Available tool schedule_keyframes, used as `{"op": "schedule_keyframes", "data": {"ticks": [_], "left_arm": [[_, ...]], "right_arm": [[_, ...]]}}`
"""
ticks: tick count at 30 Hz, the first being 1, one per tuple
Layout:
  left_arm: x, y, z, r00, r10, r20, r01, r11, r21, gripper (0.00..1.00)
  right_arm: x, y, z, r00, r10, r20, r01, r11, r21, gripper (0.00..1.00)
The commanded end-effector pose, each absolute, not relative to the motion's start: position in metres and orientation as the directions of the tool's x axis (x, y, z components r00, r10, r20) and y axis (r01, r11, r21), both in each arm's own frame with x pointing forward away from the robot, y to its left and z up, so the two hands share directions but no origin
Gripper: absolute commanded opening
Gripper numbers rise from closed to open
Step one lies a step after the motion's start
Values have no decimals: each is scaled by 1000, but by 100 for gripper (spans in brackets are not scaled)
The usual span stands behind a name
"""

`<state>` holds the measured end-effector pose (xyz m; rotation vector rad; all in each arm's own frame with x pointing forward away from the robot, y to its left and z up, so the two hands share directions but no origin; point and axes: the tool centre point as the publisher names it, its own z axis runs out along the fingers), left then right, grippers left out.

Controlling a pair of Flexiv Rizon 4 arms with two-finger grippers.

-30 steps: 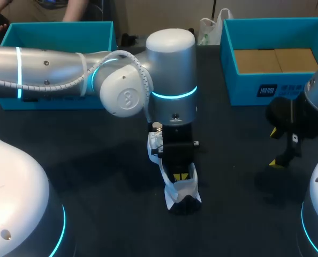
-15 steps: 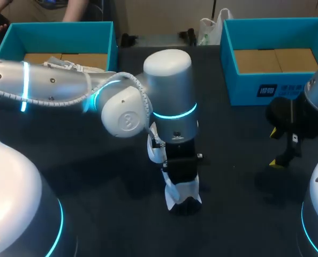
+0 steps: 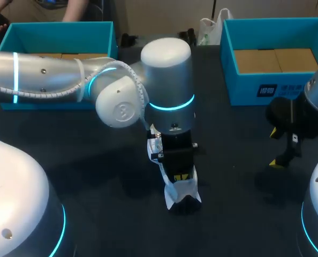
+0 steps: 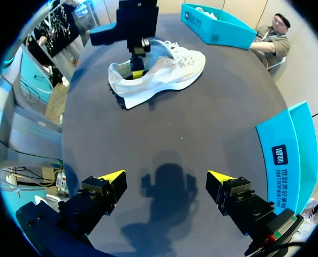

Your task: Take the shoe out of the shoebox, open the shoe tongue, remove and reinsert the insole, then place the shoe into the shoebox

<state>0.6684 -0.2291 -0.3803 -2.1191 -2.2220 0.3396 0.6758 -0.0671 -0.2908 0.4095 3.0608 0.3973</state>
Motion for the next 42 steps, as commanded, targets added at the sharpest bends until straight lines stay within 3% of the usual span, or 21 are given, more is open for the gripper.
{"op": "schedule_keyframes", "data": {"ticks": [1,11,26,30,31,32,33,42], "left_arm": [[666,-222,-367,-72,992,-104,986,55,-156,0],[666,-231,-370,-164,985,-53,986,163,-15,0],[674,-219,-371,-235,972,-22,972,235,-19,0],[676,-218,-373,-255,967,-6,967,255,0,51],[676,-217,-373,-262,965,-6,965,262,7,78],[676,-216,-374,-268,963,-6,963,268,7,94],[675,-216,-374,-275,961,-3,961,275,2,100],[677,-206,-371,-329,944,-6,944,329,-7,100]], "right_arm": [[675,-66,-291,-965,263,4,256,933,252,100],[675,-66,-291,-965,263,4,256,933,252,100],[675,-66,-291,-965,263,4,256,933,252,100],[675,-66,-291,-965,263,4,256,933,252,100],[675,-66,-291,-965,263,4,256,933,252,100],[675,-66,-291,-965,263,4,256,933,252,100],[675,-66,-291,-965,263,4,256,933,252,100],[675,-66,-291,-965,263,4,256,933,252,100]]}}
